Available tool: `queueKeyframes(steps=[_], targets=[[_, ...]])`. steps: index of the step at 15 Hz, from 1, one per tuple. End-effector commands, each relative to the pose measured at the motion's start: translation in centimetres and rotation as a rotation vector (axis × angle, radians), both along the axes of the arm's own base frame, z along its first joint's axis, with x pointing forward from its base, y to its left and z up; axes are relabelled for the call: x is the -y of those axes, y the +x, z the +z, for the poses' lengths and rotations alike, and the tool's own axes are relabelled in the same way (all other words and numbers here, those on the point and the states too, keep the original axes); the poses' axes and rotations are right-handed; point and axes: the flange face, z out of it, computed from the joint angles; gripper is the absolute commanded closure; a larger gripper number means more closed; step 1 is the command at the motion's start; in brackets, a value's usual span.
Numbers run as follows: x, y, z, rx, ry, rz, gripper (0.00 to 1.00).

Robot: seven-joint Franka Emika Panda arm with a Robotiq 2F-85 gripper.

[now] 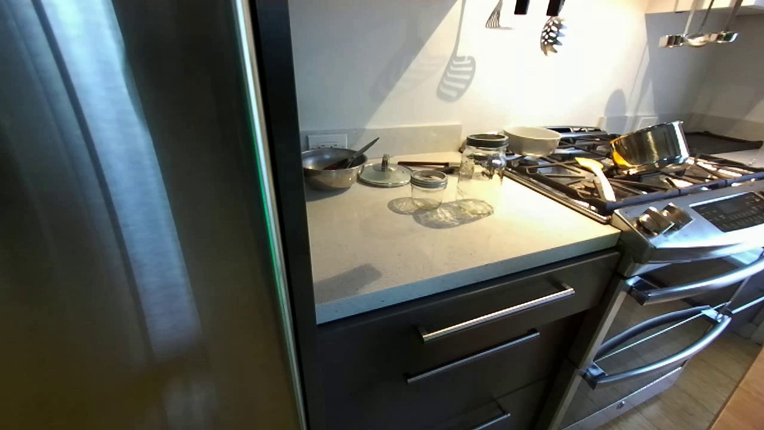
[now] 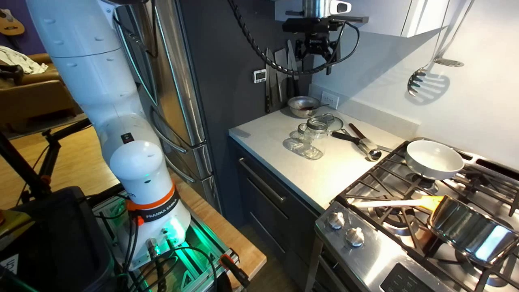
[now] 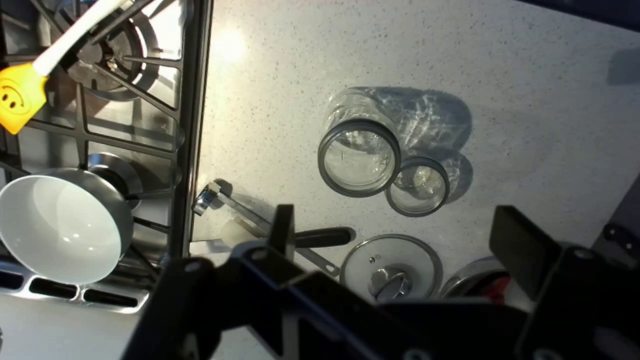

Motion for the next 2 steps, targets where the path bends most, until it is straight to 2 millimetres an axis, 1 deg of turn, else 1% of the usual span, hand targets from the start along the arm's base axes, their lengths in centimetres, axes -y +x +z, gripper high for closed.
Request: queueKeyframes(steps=[1, 2], targets=[[-0.21, -0.45, 0.5, 0.006, 0.0, 0.002, 0.0], [-0.38, -0.85, 0.77, 0.01, 0.0, 0.004, 0.0]])
